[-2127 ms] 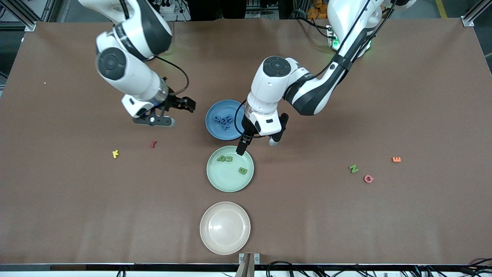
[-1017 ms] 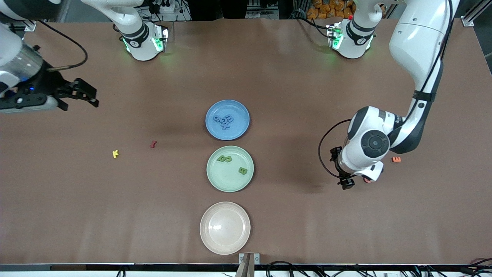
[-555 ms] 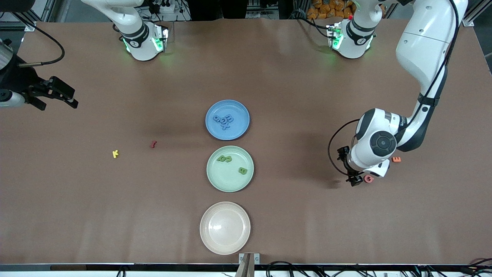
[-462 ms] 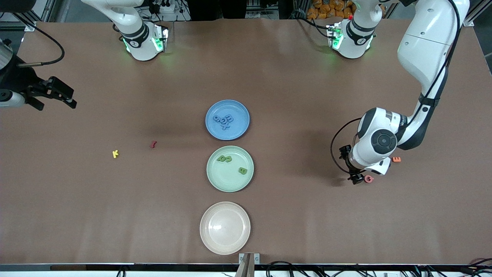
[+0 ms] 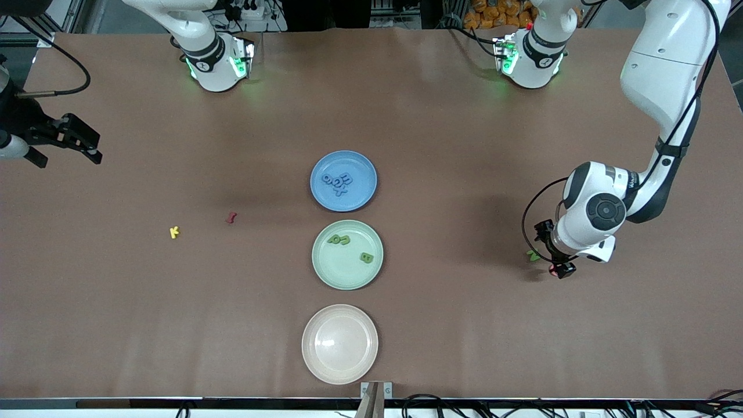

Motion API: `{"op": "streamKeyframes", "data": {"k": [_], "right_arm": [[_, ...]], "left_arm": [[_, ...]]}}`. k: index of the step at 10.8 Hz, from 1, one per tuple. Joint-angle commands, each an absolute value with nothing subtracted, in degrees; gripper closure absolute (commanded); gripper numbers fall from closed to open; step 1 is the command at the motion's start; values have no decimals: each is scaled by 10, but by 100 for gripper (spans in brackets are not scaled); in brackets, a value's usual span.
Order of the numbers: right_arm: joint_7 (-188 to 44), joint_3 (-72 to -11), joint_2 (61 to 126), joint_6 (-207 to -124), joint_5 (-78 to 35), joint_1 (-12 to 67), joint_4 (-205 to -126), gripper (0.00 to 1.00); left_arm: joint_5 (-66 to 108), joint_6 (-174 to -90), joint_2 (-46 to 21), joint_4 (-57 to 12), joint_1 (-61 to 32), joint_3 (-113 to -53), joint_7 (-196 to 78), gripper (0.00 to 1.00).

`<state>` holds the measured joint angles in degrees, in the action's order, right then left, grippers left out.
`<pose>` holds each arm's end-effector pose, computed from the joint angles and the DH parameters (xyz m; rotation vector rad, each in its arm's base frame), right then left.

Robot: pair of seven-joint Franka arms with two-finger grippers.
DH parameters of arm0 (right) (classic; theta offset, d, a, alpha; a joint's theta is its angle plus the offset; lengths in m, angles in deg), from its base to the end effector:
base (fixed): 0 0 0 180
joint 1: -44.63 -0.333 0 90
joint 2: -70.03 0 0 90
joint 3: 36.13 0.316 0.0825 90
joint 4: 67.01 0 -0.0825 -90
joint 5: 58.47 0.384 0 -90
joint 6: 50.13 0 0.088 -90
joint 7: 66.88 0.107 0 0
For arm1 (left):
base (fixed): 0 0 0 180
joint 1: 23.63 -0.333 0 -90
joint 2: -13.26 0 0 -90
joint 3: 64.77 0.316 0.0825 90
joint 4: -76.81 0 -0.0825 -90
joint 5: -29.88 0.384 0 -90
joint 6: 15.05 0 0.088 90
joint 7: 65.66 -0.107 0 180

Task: Sort letters by color into matching plates
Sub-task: 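Lower the left gripper onto the green N and grasp it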

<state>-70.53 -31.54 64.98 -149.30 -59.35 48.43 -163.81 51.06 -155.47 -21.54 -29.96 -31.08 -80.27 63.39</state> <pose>0.5418 0.0080 0.6309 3.1072 0.1230 0.2003 0.6349 -0.0803 0.1997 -1.8499 -2.5177 -0.1307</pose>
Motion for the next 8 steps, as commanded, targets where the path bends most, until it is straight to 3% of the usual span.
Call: {"op": "streamKeyframes", "data": {"k": [1,8], "right_arm": [[-711,-311,659,-1489,-557,494,-1622,0],[-707,-311,669,-1443,-560,482,-1596,0]], "left_arm": [[527,-1567,-209,-309,-315,-809,643,0],[528,-1567,-250,-263,-310,-809,641,0]]}}
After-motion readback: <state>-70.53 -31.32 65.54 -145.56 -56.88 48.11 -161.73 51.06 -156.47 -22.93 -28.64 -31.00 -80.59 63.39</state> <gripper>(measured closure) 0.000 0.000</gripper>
